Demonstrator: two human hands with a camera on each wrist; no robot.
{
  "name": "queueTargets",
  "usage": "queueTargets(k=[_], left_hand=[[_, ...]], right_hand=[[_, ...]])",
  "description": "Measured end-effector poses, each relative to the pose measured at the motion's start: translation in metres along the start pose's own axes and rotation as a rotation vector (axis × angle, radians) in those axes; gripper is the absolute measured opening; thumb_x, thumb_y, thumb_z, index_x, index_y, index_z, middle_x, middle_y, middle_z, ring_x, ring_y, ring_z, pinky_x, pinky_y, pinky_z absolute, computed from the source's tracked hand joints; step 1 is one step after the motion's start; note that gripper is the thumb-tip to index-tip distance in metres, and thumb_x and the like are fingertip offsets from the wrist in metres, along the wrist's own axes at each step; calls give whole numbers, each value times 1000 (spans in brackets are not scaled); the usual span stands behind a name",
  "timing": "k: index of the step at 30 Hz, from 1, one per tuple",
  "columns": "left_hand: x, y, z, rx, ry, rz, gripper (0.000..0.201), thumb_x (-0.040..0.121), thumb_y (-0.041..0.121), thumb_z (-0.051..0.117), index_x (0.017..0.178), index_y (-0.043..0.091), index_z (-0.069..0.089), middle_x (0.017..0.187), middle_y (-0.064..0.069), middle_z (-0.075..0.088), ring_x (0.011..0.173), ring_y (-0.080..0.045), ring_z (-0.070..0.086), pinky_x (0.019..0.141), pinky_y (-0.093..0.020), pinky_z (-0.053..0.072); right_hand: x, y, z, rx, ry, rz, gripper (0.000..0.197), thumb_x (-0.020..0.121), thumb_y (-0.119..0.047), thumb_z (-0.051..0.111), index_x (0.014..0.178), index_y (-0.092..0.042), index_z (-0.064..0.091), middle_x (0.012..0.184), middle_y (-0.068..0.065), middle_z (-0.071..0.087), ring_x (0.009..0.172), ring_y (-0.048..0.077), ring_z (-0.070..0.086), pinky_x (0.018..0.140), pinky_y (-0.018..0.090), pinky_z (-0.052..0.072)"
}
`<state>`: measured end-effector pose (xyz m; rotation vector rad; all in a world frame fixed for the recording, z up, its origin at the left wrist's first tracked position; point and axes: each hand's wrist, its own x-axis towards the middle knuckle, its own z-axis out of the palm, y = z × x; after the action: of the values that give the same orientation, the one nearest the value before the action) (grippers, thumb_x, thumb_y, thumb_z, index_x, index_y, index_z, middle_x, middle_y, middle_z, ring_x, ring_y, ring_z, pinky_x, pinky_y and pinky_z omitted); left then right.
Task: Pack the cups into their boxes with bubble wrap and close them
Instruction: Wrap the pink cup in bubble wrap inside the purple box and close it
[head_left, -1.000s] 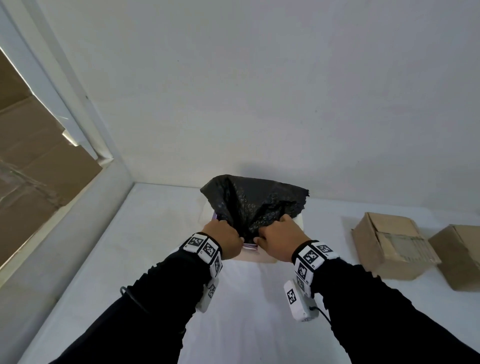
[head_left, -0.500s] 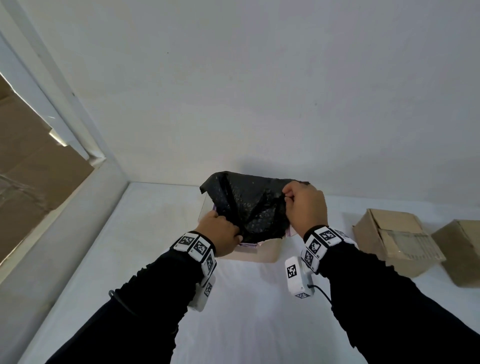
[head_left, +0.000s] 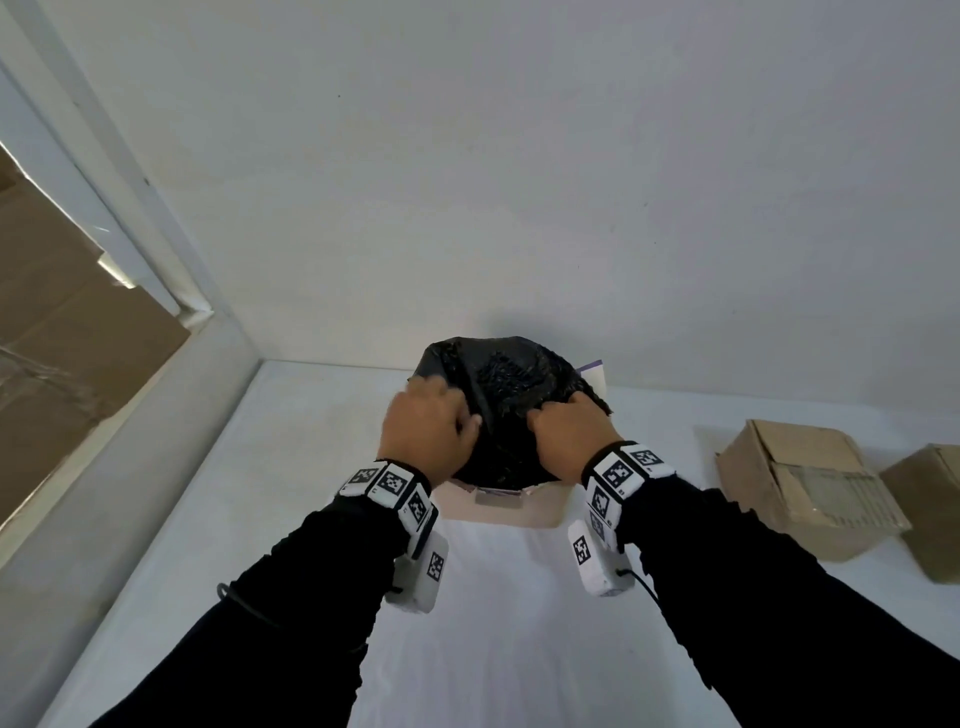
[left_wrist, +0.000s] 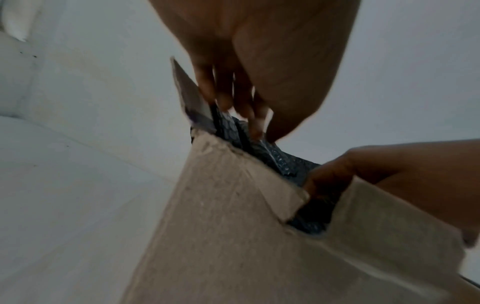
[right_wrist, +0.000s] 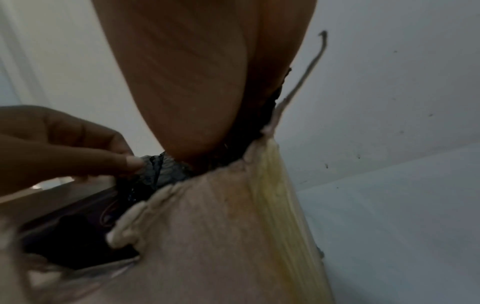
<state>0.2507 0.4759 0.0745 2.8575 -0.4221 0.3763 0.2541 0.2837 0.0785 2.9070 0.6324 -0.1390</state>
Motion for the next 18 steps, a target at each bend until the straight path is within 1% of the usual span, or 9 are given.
queueTargets(k=[2, 4, 5, 6, 7, 10, 12, 15, 18], left_hand=[[9, -3, -2, 81, 128, -170, 26, 79, 35, 66, 95, 15, 61, 104, -12, 56, 93, -34, 52, 72, -40, 44], [22, -6, -2, 72, 10, -343, 49, 89, 38, 58, 129, 12, 48, 127, -18, 52, 108, -39, 51, 84, -44, 43], [30, -9, -2, 52, -77, -426, 56, 95, 42, 48, 139, 9, 37, 130, -19, 52, 112, -39, 51, 88, -45, 41], [38, -12, 0, 2, -143, -506, 59, 98, 45, 37, 142, 7, 31, 128, -20, 55, 113, -39, 53, 90, -45, 40], [45, -14, 1, -81, -195, -590, 60, 100, 48, 29, 139, 4, 35, 125, -21, 57, 113, -39, 54, 92, -44, 39], [58, -23, 6, -343, -244, -756, 64, 102, 47, 23, 118, -5, 57, 123, -26, 58, 114, -39, 54, 93, -39, 39], [62, -28, 11, -413, -163, -776, 52, 101, 40, 36, 113, -3, 63, 121, -24, 61, 113, -38, 55, 91, -36, 40], [59, -31, 14, -514, 105, -705, 28, 90, 24, 59, 114, 13, 67, 113, -10, 68, 108, -31, 60, 92, -34, 45], [49, -29, 13, -426, 374, -458, 34, 80, 12, 63, 113, 24, 68, 103, -4, 70, 100, -29, 61, 88, -42, 49]], right_hand=[[0, 0, 3, -48, -52, -7, 31, 91, -16, 43, 119, -13, 56, 120, 12, 58, 101, 28, 58, 95, 35, 32], [0, 0, 5, -59, -73, -13, 34, 92, -18, 43, 123, -12, 54, 125, 15, 52, 100, 28, 57, 95, 36, 31], [0, 0, 6, -53, -67, -14, 34, 92, -19, 43, 123, -12, 54, 126, 15, 50, 100, 28, 57, 95, 36, 31], [1, 0, 6, -45, -58, -15, 33, 92, -19, 42, 122, -12, 55, 126, 14, 50, 102, 28, 56, 94, 36, 30], [1, 0, 6, -38, -51, -16, 33, 93, -19, 41, 121, -12, 56, 125, 13, 50, 105, 28, 54, 94, 37, 29], [0, -1, 9, -40, -41, -22, 33, 92, -19, 41, 120, -11, 57, 125, 12, 50, 109, 29, 50, 93, 37, 30], [0, -2, 9, -35, -29, -25, 33, 91, -19, 42, 120, -11, 56, 124, 12, 50, 108, 30, 50, 93, 38, 30], [0, -2, 10, -25, -24, -18, 34, 89, -20, 44, 119, -11, 56, 122, 11, 50, 107, 30, 50, 94, 38, 30], [-1, -4, 9, 6, -14, -6, 30, 87, -19, 48, 114, -11, 59, 117, 11, 52, 103, 30, 53, 87, 37, 33]])
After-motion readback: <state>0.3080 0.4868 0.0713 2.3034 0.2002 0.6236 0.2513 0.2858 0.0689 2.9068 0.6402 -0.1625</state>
